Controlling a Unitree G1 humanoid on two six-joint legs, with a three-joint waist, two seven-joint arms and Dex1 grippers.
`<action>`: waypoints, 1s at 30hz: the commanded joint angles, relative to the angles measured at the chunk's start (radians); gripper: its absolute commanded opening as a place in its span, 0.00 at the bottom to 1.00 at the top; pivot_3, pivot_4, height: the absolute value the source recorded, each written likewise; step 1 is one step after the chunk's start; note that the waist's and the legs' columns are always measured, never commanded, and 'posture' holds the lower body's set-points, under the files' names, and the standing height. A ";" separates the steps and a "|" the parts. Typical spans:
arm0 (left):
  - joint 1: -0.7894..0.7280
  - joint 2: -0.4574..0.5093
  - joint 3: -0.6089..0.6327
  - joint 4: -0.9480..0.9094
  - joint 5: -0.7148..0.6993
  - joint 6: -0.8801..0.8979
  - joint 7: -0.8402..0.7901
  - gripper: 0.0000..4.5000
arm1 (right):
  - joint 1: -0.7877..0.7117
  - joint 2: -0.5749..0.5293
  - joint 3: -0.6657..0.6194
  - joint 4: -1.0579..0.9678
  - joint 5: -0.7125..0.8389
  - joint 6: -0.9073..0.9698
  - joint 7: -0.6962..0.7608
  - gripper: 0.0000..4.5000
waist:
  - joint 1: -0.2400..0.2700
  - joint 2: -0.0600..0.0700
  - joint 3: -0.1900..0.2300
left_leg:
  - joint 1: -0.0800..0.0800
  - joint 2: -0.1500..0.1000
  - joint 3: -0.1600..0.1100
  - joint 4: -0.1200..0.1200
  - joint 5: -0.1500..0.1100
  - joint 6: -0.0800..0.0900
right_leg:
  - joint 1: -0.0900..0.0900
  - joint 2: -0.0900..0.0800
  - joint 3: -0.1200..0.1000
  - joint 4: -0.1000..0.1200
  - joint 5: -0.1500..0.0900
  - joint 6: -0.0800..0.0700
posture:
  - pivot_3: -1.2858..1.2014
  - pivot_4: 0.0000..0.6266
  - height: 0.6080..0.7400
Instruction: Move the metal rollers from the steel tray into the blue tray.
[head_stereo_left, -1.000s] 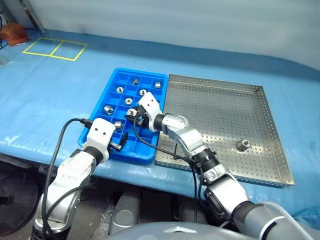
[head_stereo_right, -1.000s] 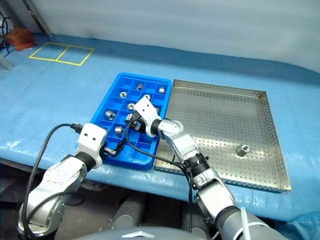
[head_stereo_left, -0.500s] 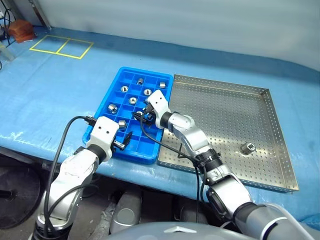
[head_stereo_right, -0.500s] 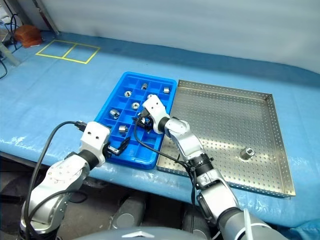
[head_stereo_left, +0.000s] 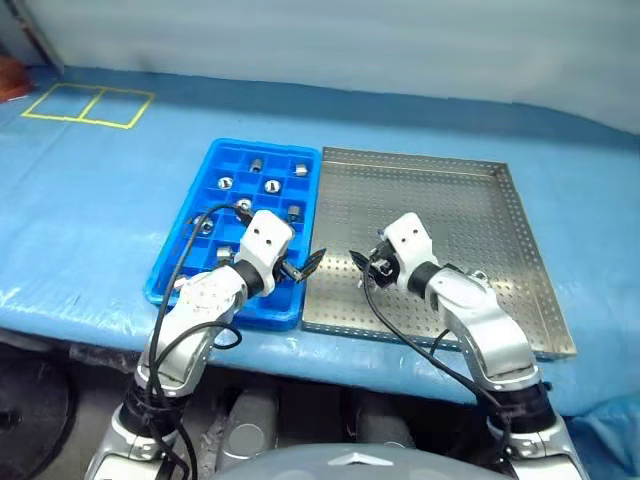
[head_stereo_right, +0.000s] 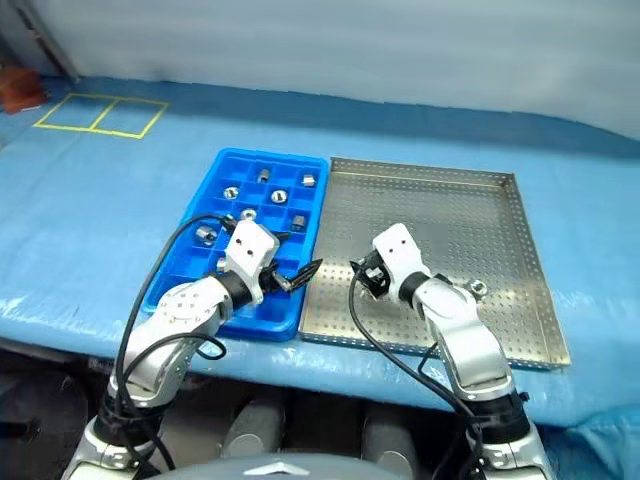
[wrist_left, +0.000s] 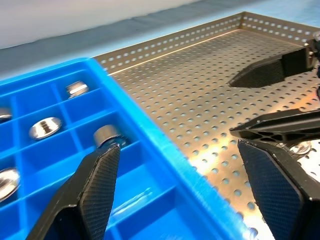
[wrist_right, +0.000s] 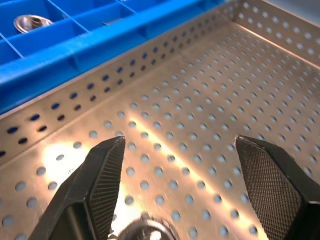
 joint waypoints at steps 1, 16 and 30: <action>-0.012 0.000 -0.010 0.010 -0.005 -0.035 -0.024 0.92 | 0.030 0.042 -0.011 -0.010 0.014 0.017 -0.044 0.82 | -0.021 0.000 0.000 | 0.000 0.000 0.000 0.000 0.000 0.000 | 0.000 0.000 0.000 0.000 0.000 0.000 | 0.57 0.24 1.00; 0.010 0.021 -0.003 0.009 -0.001 -0.032 -0.038 0.92 | 0.067 0.077 0.018 0.030 0.021 0.046 -0.083 0.69 | -0.056 0.000 0.000 | 0.001 0.000 -0.001 0.003 0.000 0.000 | 0.002 0.000 0.000 0.001 0.001 0.001 | 0.58 0.24 1.00; 0.019 0.050 -0.014 0.004 0.006 -0.020 -0.052 0.92 | 0.057 0.056 0.033 -0.029 0.046 0.071 -0.070 0.20 | -0.055 0.000 -0.001 | 0.001 0.000 -0.001 0.004 0.000 0.000 | 0.003 0.000 0.000 0.001 0.001 0.001 | 0.58 0.24 1.00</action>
